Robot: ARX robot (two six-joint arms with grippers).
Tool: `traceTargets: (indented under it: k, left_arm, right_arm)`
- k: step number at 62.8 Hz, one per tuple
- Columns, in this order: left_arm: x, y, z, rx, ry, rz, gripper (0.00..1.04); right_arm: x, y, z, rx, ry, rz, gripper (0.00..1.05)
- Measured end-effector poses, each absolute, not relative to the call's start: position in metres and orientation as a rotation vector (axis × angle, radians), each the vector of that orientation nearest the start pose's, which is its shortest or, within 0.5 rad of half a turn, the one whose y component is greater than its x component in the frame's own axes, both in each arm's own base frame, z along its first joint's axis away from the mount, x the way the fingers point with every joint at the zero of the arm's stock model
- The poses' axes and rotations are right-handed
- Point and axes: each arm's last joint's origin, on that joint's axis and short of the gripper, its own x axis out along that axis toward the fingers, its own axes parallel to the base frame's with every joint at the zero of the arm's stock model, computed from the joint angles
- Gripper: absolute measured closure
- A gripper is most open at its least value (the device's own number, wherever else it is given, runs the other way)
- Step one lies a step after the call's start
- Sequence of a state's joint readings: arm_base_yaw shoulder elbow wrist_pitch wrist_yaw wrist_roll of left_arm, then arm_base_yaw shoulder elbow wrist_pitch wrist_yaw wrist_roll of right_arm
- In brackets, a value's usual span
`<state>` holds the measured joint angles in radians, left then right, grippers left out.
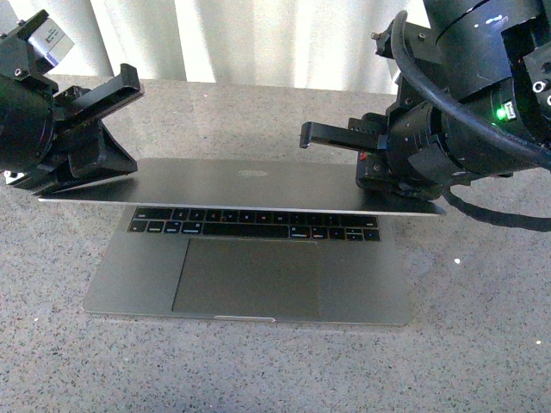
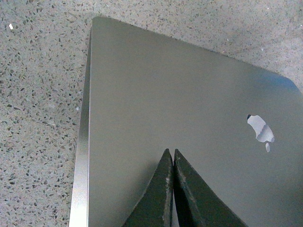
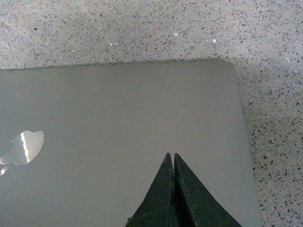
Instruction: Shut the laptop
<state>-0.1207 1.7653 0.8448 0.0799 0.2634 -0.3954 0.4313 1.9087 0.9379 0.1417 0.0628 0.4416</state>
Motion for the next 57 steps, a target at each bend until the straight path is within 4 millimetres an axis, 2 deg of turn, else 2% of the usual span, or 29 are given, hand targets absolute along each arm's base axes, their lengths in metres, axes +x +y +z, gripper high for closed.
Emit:
traceTargets:
  k: [57]
  left_arm:
    - [0.322, -0.047, 0.11, -0.442, 0.932, -0.18, 1.01]
  right_arm:
    - [0.314, 0.142, 0.092, 0.198, 0.898, 0.148, 1.04]
